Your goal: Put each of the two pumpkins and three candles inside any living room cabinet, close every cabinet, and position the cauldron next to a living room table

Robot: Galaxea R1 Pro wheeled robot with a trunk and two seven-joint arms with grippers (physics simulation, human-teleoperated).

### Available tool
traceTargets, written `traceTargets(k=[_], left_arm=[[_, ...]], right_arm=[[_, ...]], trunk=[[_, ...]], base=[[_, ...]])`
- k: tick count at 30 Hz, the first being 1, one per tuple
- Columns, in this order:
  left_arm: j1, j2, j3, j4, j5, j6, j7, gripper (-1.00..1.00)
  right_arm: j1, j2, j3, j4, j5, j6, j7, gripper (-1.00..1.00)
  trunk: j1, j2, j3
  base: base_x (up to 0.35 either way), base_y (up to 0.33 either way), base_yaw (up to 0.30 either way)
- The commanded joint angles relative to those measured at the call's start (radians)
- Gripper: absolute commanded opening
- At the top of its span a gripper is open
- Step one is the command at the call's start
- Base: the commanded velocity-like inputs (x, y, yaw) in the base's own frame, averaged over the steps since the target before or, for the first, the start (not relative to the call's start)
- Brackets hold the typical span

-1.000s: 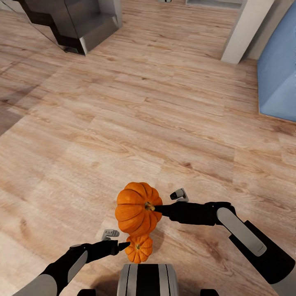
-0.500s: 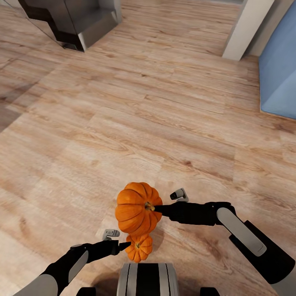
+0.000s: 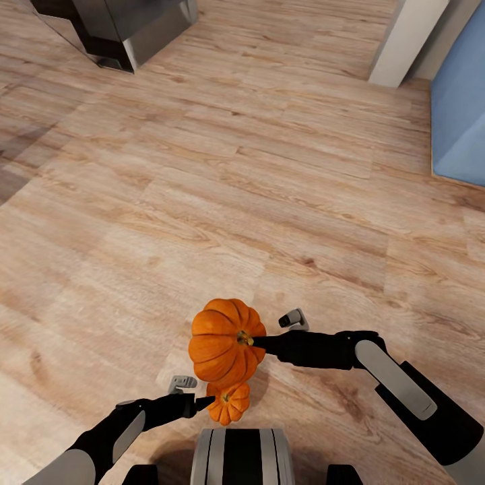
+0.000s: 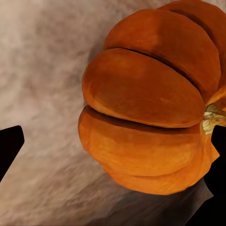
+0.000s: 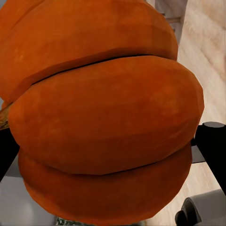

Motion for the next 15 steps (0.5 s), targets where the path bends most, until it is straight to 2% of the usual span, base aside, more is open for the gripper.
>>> traceTargets(k=[1,8,11,15], left_arm=[[0.000,0.001,-0.004,-0.001,0.010,0.009,0.000,1.00],[0.000,0.001,-0.004,-0.001,0.012,0.009,0.001,1.00],[0.000,0.001,-0.004,-0.001,0.012,0.009,0.001,1.00],[0.000,0.001,-0.004,-0.001,0.012,0.009,0.001,1.00]], right_arm=[[-0.001,-0.001,0.001,0.000,-0.002,0.002,0.001,-1.00],[-0.001,-0.005,0.000,-0.001,-0.003,0.002,0.004,-1.00],[-0.001,-0.030,0.001,-0.001,-0.003,0.001,0.017,-1.00],[-0.001,-0.081,0.001,-0.001,-0.003,-0.001,0.119,-1.00]], trunk=[[0.000,0.000,-0.001],[0.001,-0.001,-0.008],[0.001,-0.001,-0.008],[0.001,-0.001,-0.008]], base=[[0.000,0.000,0.000],[0.000,0.000,0.000],[0.000,0.000,0.000],[0.000,0.000,0.000]])
